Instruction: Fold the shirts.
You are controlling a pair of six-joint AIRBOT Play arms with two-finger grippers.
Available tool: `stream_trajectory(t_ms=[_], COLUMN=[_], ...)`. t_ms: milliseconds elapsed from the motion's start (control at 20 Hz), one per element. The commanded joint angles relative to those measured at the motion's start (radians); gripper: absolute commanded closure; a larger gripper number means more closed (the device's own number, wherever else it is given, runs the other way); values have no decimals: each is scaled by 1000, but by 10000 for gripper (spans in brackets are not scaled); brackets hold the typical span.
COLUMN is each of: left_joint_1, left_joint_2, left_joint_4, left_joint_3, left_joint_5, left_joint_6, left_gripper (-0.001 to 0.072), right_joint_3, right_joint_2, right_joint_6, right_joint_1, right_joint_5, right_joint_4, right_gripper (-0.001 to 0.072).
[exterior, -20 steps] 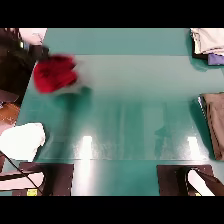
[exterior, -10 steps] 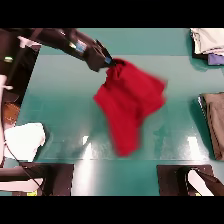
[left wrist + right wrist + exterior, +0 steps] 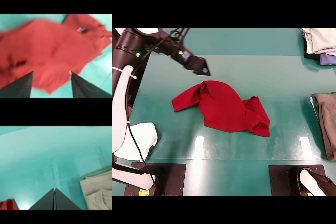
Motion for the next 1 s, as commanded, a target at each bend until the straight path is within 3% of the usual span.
stream_trajectory(t_ms=[0,250,300,350,400,550,600,650,700,800,950], left_joint_1=[126,313,358,404,447,524,529,529,529,529,526], left_joint_2=[19,172,201,227,245,245,243,243,243,243,224], left_joint_4=[18,69,68,66,59,-40,-46,-43,-44,-45,-71], left_joint_3=[-83,-489,-577,-668,-750,-921,-958,-983,-999,-1002,-1003], left_joint_5=[-107,35,75,119,158,263,296,325,350,415,457], left_joint_6=[-47,-33,-25,8,30,69,76,77,79,78,79], left_gripper=[177,177,236,405,453,453,331,86,46,105,105], right_joint_3=[1,1,1,1,1,1,1,1,1,1,1], right_joint_2=[0,0,0,0,0,0,0,0,0,0,0], right_joint_6=[0,0,0,0,0,0,0,0,1,1,1], right_joint_1=[1,1,1,1,1,1,1,1,1,1,1], right_joint_5=[2,1,1,2,2,2,2,2,3,17,43], right_joint_4=[0,0,0,1,1,1,1,1,2,1,1], right_gripper=[690,691,691,690,691,691,691,690,691,691,691])
